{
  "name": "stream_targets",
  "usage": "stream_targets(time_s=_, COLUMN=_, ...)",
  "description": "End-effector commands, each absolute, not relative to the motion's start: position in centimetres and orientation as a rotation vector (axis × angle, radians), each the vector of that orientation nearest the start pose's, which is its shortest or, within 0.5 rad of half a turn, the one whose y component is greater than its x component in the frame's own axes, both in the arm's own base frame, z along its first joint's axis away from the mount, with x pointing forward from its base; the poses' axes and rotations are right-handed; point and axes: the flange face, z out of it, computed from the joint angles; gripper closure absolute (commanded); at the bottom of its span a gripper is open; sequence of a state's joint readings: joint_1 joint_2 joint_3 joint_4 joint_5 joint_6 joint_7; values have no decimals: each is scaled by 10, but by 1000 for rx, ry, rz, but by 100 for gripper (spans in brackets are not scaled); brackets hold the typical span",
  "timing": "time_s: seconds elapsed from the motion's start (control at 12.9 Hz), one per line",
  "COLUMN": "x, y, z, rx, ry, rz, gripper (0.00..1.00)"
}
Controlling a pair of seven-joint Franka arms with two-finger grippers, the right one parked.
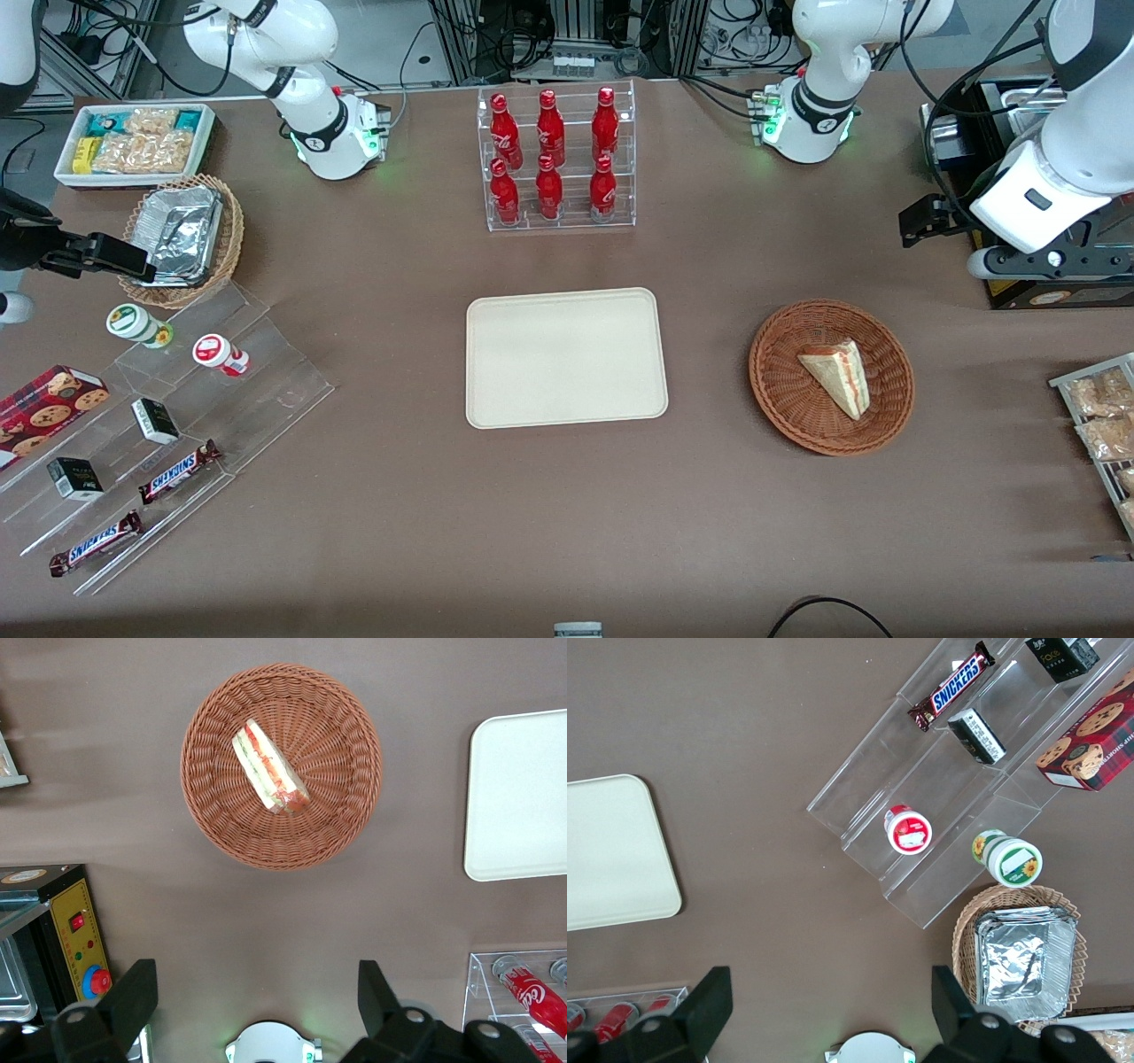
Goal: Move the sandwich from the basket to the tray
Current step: 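Move the left gripper over the wicker basket with the sandwich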
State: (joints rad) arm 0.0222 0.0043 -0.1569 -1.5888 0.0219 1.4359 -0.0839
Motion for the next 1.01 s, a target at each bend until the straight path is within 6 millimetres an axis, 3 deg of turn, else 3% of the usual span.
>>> stream_targets(time_s=0.0, x=532, y=-67, z=611, rx=-3092, ry=95, rz=209, gripper=0)
stream_targets(time_s=0.39, x=538, y=-68, z=589, rx=-3094, ry=97, rz=192, gripper=0)
stream_targets(time_s=0.93, x=557, y=-69, z=495, rx=-3097, ry=94, rz=255, gripper=0)
